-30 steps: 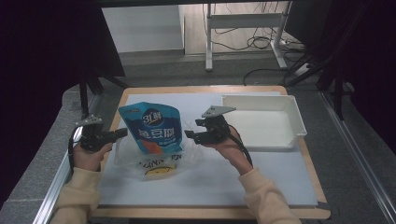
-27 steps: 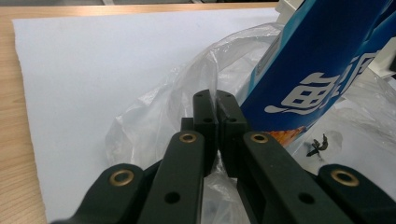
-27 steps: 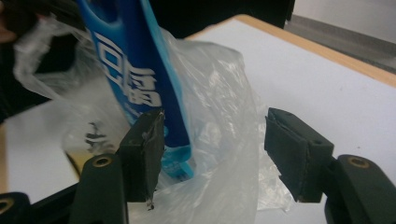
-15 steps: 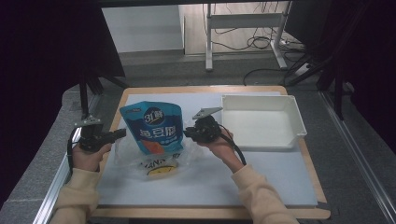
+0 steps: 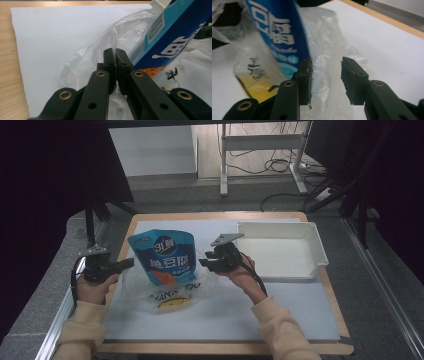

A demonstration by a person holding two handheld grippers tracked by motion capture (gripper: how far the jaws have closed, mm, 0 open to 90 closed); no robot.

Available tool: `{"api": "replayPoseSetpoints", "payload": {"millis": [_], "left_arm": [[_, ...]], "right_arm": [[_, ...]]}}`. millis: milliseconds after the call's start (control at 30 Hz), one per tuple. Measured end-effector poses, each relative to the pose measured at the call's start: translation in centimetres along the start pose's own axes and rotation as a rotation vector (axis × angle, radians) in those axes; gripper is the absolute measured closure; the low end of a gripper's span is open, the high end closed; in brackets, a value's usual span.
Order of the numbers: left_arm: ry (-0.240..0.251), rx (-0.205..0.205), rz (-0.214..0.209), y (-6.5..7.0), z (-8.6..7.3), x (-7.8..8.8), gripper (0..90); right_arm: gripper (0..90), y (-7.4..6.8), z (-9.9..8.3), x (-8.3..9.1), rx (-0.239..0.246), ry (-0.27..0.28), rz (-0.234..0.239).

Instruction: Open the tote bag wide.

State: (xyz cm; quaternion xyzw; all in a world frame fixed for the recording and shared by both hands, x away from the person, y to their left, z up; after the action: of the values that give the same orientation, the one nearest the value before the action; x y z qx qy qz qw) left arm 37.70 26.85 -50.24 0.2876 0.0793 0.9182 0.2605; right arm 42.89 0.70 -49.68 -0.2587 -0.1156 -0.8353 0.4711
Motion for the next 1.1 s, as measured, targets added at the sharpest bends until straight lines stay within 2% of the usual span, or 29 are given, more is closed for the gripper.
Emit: {"api": "replayPoseSetpoints", "payload": {"millis": [133, 233, 367, 467, 533, 600, 667, 733, 867, 1100], "left_arm": [[-0.002, -0.001, 0.002, 0.0, 0.0, -0.1, 89.0], [-0.004, -0.002, 0.004, 0.0, -0.1, -0.2, 89.1], [-0.007, -0.004, 0.006, 0.0, -0.1, -0.3, 89.1], [-0.008, -0.004, 0.007, 0.0, -0.2, -0.3, 89.1], [-0.007, -0.004, 0.009, -0.1, -0.2, -0.4, 89.1], [-0.006, -0.004, 0.012, -0.2, -0.2, -0.4, 89.1], [-0.005, -0.003, 0.014, -0.3, -0.3, -0.5, 89.1], [-0.005, -0.008, 0.011, -0.3, -0.3, -0.7, 89.1], [-0.009, -0.022, 0.028, -0.3, -0.4, -1.0, 89.1], [-0.032, 0.005, 0.046, -1.7, -1.6, -2.5, 89.2]], "right_arm": [[55.6, 0.9, -0.1, -0.3, -0.005, 0.000, -0.041], [53.0, 1.5, -0.2, -0.6, 0.011, -0.007, -0.071], [52.8, 2.0, 0.0, -1.1, 0.000, 0.000, -0.070], [59.1, 2.1, -0.5, -1.8, -0.007, -0.029, -0.057], [73.3, 2.4, -1.1, -2.2, -0.014, -0.052, -0.068], [81.6, 2.5, -1.2, -2.3, -0.034, -0.045, -0.062], [86.4, 3.0, -1.2, -2.1, -0.048, -0.031, -0.080], [88.2, 3.2, -1.2, -2.0, -0.066, -0.015, -0.088], [88.6, 3.2, -1.7, -2.3, -0.055, -0.012, -0.128], [88.6, 3.2, -2.7, -3.4, -0.057, -0.025, -0.157]]}}
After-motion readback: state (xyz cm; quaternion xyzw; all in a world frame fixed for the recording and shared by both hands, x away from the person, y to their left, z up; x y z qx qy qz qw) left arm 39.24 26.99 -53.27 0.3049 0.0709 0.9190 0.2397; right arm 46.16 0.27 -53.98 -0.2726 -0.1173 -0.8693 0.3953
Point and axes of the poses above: each handheld gripper's, and its own axes: x roughly backward along the jaws, z roughly out of its top, y roughly to its right, the point moved 10 cm from there along -x, roughly forward along the jaws, and after that the axes turned 3 degrees about y, right-handed, at the moved point
